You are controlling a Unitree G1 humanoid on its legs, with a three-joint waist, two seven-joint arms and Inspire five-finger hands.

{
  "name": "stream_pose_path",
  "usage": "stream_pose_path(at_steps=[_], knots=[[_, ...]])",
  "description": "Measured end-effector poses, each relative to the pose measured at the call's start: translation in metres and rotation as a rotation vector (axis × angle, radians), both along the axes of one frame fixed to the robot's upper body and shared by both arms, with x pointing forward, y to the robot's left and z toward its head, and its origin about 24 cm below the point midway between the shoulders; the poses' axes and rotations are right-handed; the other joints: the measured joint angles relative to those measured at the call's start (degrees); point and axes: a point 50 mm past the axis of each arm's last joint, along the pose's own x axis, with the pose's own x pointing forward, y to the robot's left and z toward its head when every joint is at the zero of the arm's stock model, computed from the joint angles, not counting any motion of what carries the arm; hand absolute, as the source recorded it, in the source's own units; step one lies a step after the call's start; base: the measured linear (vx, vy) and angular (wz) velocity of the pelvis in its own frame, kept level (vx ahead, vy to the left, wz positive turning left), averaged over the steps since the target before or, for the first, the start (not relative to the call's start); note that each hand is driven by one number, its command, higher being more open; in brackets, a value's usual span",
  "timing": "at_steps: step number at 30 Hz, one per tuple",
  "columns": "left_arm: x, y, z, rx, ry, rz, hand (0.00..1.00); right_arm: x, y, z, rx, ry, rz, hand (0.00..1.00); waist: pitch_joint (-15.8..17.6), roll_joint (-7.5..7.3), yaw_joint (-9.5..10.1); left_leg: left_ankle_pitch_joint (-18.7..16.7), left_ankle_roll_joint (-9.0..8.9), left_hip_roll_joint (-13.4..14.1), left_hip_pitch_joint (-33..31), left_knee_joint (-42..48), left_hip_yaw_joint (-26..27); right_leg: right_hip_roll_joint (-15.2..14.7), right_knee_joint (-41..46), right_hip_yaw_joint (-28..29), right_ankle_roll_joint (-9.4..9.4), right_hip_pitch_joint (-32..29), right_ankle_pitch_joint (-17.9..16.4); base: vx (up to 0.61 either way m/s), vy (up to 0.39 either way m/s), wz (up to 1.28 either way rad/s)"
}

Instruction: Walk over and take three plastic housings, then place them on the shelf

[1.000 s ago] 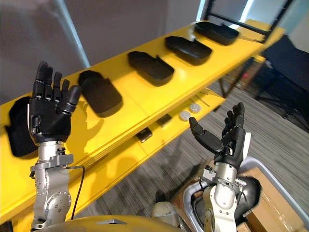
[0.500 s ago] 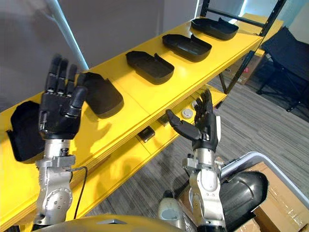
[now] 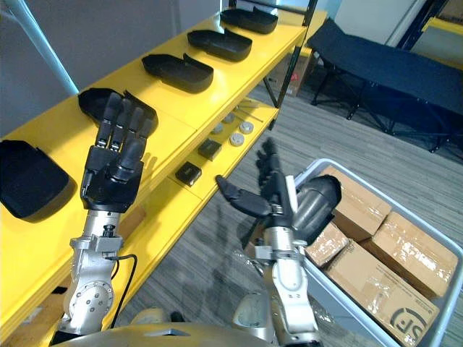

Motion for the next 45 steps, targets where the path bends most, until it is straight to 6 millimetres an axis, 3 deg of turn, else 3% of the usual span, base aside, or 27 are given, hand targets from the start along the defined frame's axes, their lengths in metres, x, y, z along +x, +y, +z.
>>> stream_pose_path(at_steps=[2,4,5,6,8,9,12,13,15,16,18,19,21,22,23,25,28,32,37,45], knots=[[-0.010,0.002,-0.013,-0.017,0.065,-0.015,1.00,-0.003,0.019,-0.005,0.012,0.033,0.071,1.00,-0.09,-0.16,1.05,0.88,-1.37,2.27,-0.22,0.49,2.36,-2.32,-5.22,-1.24,1.35,2.57,0.90,-0.01,-0.221,-0.79],[-0.019,0.002,-0.024,-0.036,0.118,-0.031,1.00,-0.007,0.031,-0.008,-0.005,0.049,0.140,1.00,-0.77,-0.89,1.05,1.63,-2.66,5.48,-1.41,2.69,3.86,-0.90,-16.79,-1.88,4.71,4.53,2.98,0.00,-0.432,-0.80],[-0.019,0.002,-0.030,-0.055,0.131,-0.054,1.00,-0.008,0.034,-0.009,-0.005,0.060,0.165,1.00,-1.37,-2.12,1.10,1.96,-3.29,8.13,-2.58,5.22,4.54,1.92,-26.19,-2.54,8.94,5.94,6.61,0.01,-0.599,-0.68],[-0.018,-0.004,-0.039,-0.108,0.159,-0.095,1.00,-0.009,0.033,-0.012,-0.017,0.074,0.175,1.00,-1.70,-2.01,0.66,2.46,-4.02,11.03,-3.09,7.38,4.21,4.73,-28.76,-4.86,12.58,8.05,3.92,0.01,-0.424,-0.62],[-0.021,-0.023,-0.051,-0.190,0.221,-0.158,1.00,-0.015,0.020,-0.020,-0.075,0.112,0.173,1.00,-3.06,0.49,-0.84,5.36,-4.25,15.62,-2.72,7.62,2.91,9.29,-28.09,-5.14,10.10,8.45,1.61,0.05,-0.385,-0.34],[-0.023,-0.036,-0.051,-0.207,0.229,-0.210,1.00,-0.017,0.010,-0.023,-0.105,0.133,0.159,1.00,-3.22,0.77,-2.17,9.35,-3.92,16.96,-1.96,7.30,2.49,10.22,-25.85,-5.14,8.03,8.20,0.34,0.07,-0.401,-0.23],[-0.022,-0.050,-0.044,-0.217,0.177,-0.287,1.00,-0.019,0.000,-0.024,-0.138,0.139,0.140,1.00,-3.08,0.20,-3.42,17.44,-2.56,20.17,-5.11,13.51,0.65,11.00,-25.70,-4.90,5.67,8.36,-1.06,0.04,-0.302,-0.35],[-0.019,-0.054,-0.039,-0.214,0.143,-0.312,1.00,-0.017,-0.007,-0.022,-0.147,0.130,0.106,1.00,-2.67,0.13,-3.43,14.84,-4.55,20.21,-7.72,16.79,-1.31,10.95,-26.52,-4.35,5.18,8.32,-1.40,0.03,-0.176,-0.47],[-0.016,-0.058,-0.035,-0.210,0.115,-0.335,1.00,-0.015,-0.019,-0.020,-0.159,0.127,0.028,1.00,-2.49,0.65,-3.16,9.65,-4.06,16.96,-10.02,17.97,-3.11,10.52,-27.06,-2.73,5.17,8.28,-1.40,0.02,-0.087,-0.46],[-0.017,-0.056,-0.034,-0.211,0.102,-0.323,1.00,-0.013,-0.023,-0.019,-0.158,0.123,-0.005,1.00,-2.47,0.69,-2.45,7.40,-4.35,13.56,-10.06,17.25,-4.31,10.11,-27.17,-1.25,5.17,8.23,-1.40,0.02,-0.008,-0.64],[-0.019,-0.053,-0.035,-0.212,0.094,-0.296,1.00,-0.009,-0.024,-0.015,-0.154,0.109,-0.040,1.00,-2.64,1.02,-1.74,5.85,-3.86,9.01,-10.13,14.25,-6.38,10.13,-27.44,-0.39,5.20,7.79,-1.38,0.02,0.064,-0.88],[-0.019,-0.051,-0.035,-0.208,0.090,-0.287,1.00,-0.007,-0.026,-0.015,-0.146,0.107,-0.077,1.00,-3.28,1.62,-0.94,4.84,-1.85,6.82,-9.76,10.03,-6.88,10.21,-27.34,-0.28,5.69,6.17,-1.16,0.03,0.119,-0.74],[-0.016,-0.051,-0.033,-0.192,0.076,-0.298,1.00,-0.006,-0.028,-0.016,-0.137,0.120,-0.138,1.00,-3.91,1.68,-1.57,3.35,-3.24,4.06,-9.09,5.41,-8.16,9.16,-28.09,0.29,7.99,4.33,0.10,0.03,0.164,-0.28],[-0.015,-0.051,-0.032,-0.184,0.072,-0.306,1.00,-0.004,-0.028,-0.018,-0.147,0.127,-0.155,1.00,-3.58,1.10,-1.56,3.21,-3.30,3.10,-8.80,3.90,-7.98,8.57,-28.29,0.60,8.61,3.87,0.48,-0.03,0.271,-0.06],[-0.013,-0.050,-0.031,-0.140,0.067,-0.316,1.00,0.001,-0.026,-0.027,-0.155,0.179,-0.184,1.00,-2.84,-0.52,-1.30,3.16,-3.16,1.14,-8.66,2.54,-7.28,6.93,-28.96,1.22,10.22,3.23,1.59,-0.06,0.229,-0.08],[-0.013,-0.050,-0.033,-0.111,0.079,-0.333,1.00,0.005,-0.023,-0.041,-0.156,0.254,-0.213,1.00,-2.67,-1.30,-1.01,2.65,-2.27,-0.09,-8.83,3.00,-6.92,6.10,-29.98,1.29,11.04,3.45,2.70,-0.07,0.180,-0.03],[-0.013,-0.052,-0.032,-0.072,0.073,-0.350,1.00,0.013,-0.017,-0.055,-0.281,0.305,-0.302,1.00,-2.09,-0.49,0.39,1.95,-1.05,-1.31,-10.56,3.88,-6.92,5.27,-31.88,0.84,11.08,2.87,5.53,-0.10,0.159,0.04],[-0.002,-0.054,-0.028,-0.056,0.025,-0.375,1.00,0.050,-0.019,-0.029,-0.383,0.180,-0.499,1.00,1.51,0.54,1.76,1.46,0.18,-1.25,-16.87,7.64,-8.78,5.33,-34.91,-1.12,11.85,0.87,8.51,-0.15,0.082,0.18],[0.005,-0.058,-0.024,-0.049,-0.002,-0.398,1.00,0.088,-0.036,0.011,-0.350,0.077,-0.711,1.00,6.05,1.01,2.97,1.76,1.01,-1.13,-21.42,9.96,-9.90,5.64,-37.05,-2.18,11.92,-1.09,11.08,-0.15,0.052,0.09],[0.011,-0.063,-0.017,-0.046,-0.032,-0.421,1.00,0.104,-0.044,0.018,-0.392,0.099,-0.737,1.00,10.00,2.07,3.28,2.64,2.29,-1.61,-23.14,10.24,-10.99,5.64,-37.71,-3.35,11.76,-1.49,11.88,-0.04,0.015,0.07]])
